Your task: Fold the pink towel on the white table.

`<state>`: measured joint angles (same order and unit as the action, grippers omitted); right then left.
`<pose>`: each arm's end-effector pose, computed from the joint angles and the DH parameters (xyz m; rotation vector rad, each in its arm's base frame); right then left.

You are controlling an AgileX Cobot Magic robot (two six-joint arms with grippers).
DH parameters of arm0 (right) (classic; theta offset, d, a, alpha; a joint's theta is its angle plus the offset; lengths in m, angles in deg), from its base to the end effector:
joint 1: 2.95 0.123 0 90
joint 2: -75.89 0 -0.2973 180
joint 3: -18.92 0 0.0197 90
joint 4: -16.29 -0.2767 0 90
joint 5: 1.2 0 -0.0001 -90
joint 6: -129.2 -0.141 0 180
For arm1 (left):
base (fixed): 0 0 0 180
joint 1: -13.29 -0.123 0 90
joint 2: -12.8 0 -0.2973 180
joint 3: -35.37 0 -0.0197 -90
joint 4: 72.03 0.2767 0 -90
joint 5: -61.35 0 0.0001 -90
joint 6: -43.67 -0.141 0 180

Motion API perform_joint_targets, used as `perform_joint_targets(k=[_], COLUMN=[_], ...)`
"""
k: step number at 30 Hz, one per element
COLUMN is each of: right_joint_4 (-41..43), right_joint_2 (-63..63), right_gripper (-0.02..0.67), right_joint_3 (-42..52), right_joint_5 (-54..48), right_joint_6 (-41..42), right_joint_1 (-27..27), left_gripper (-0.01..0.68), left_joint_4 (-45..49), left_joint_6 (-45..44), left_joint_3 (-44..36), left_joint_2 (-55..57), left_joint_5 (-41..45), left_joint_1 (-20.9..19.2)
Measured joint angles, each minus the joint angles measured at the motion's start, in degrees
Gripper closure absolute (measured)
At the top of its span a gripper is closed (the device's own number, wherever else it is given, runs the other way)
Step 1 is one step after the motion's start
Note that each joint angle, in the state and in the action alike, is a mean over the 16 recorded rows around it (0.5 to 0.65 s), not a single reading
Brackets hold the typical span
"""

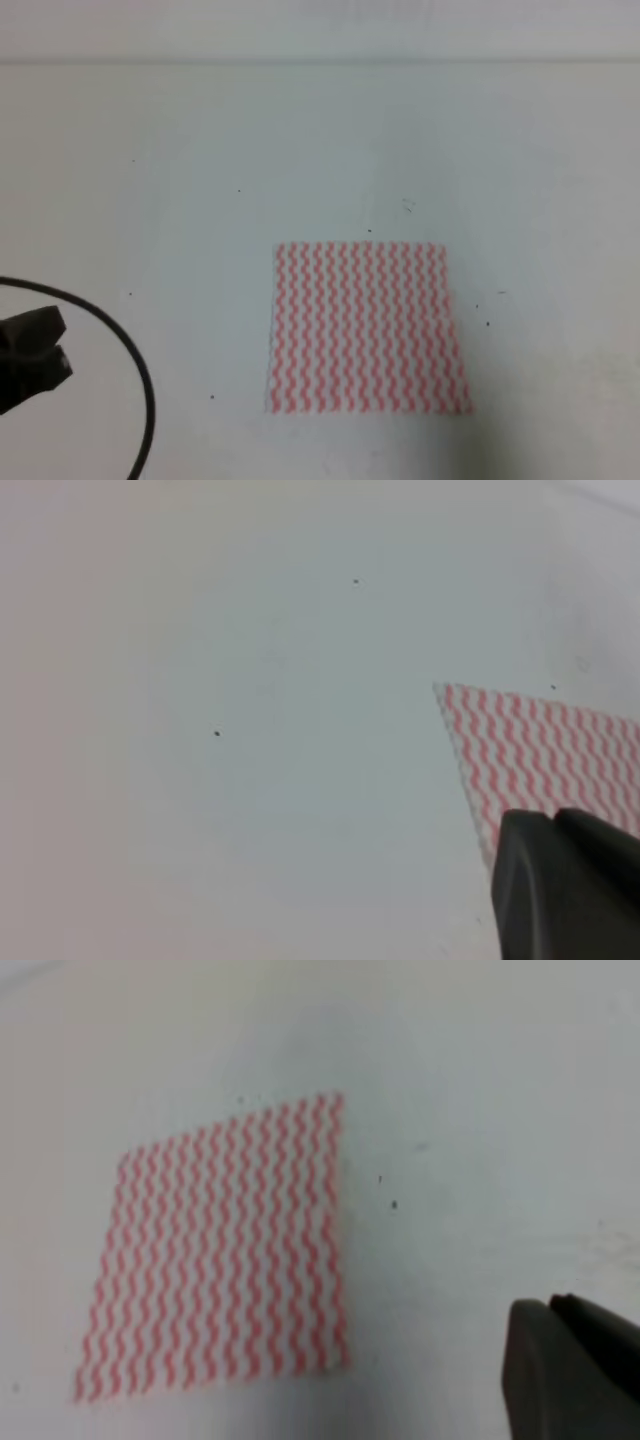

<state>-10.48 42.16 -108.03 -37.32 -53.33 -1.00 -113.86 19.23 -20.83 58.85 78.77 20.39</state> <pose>0.1444 0.0424 0.2555 0.2548 2.1056 0.5603 0.1880 -0.0519 0.2382 -0.0295 2.0346 -0.4582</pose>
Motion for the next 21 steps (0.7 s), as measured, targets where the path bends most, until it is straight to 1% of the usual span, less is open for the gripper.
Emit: perform_joint_targets(k=[4,10,14,18,21], right_joint_4=[-1.70,-6.12,-11.04,-15.97,-19.30], right_joint_2=[-4.78,-12.19,-17.05,-21.48,-24.25], right_gripper=[0.667,0.667,0.667,0.667,0.667], right_joint_3=[-0.77,-1.54,-2.44,-3.62,-4.52], right_joint_5=[-2.31,-3.49,-3.43,-3.10,-2.30], right_joint_6=[2.34,7.76,12.88,17.56,20.16], right_joint_1=[-0.01,-0.02,0.00,0.78,2.61], left_gripper=[0.677,0.677,0.677,0.677,0.677], left_joint_4=[-10.18,-32.56,-45.52,-54.28,-57.42], left_joint_6=[-12.80,-37.61,-51.63,-61.17,-64.87], left_joint_3=[1.99,2.84,3.11,3.58,4.17], left_joint_2=[6.90,15.75,20.39,23.78,25.61], left_joint_5=[0.05,0.74,3.02,5.57,7.23], left_joint_1=[0.00,0.08,0.76,2.74,5.17])
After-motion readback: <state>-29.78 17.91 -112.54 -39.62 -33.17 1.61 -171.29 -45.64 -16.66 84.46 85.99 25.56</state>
